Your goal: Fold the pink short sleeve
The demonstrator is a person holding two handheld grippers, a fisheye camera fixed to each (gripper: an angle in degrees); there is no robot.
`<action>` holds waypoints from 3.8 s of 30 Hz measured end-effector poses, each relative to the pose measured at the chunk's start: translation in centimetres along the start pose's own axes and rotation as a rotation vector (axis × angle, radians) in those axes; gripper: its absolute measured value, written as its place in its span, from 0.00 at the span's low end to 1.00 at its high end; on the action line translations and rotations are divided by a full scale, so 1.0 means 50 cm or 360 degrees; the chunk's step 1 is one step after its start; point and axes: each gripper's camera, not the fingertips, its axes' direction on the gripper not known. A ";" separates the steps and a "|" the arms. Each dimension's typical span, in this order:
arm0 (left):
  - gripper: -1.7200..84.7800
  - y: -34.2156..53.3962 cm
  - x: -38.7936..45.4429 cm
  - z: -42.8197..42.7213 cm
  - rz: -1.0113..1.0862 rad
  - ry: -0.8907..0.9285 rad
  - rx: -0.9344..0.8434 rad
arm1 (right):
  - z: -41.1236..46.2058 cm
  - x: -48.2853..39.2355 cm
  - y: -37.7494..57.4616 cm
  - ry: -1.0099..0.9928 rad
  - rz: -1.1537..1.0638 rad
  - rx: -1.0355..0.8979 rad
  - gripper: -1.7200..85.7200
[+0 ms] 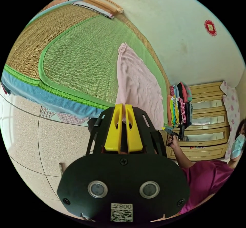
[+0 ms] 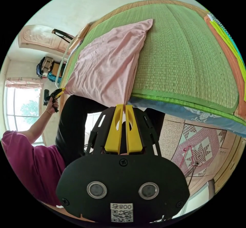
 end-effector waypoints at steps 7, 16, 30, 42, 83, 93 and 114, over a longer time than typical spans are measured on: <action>0.04 -0.031 0.058 -0.075 -0.0092 -0.0069 -0.0034 | -0.062 0.047 0.061 -0.0170 0.0032 0.0073 0.03; 0.07 -0.071 0.333 -0.167 0.0156 -0.0175 0.0108 | -0.111 0.074 0.098 -0.0443 0.0091 0.0201 0.03; 0.14 -0.009 1.291 0.215 0.1813 -0.0064 -0.0510 | -0.157 0.115 0.066 -0.0617 0.0053 0.0246 0.03; 0.04 -0.028 1.500 0.220 0.1817 -0.0312 -0.0497 | -0.104 0.345 0.036 -0.0663 0.0295 0.0388 0.07; 0.03 -0.134 1.382 0.152 0.1612 0.0139 -0.0376 | 0.238 0.594 -0.491 -0.0669 0.0509 0.0304 0.04; 0.03 -0.106 1.159 0.109 0.1432 0.0294 -0.0299 | 0.248 0.427 -0.558 -0.0575 0.0476 0.0380 0.04; 0.03 0.079 0.199 -0.126 0.0127 0.0437 0.0149 | 0.648 -0.482 -0.921 -0.0051 -0.0200 -0.0034 0.03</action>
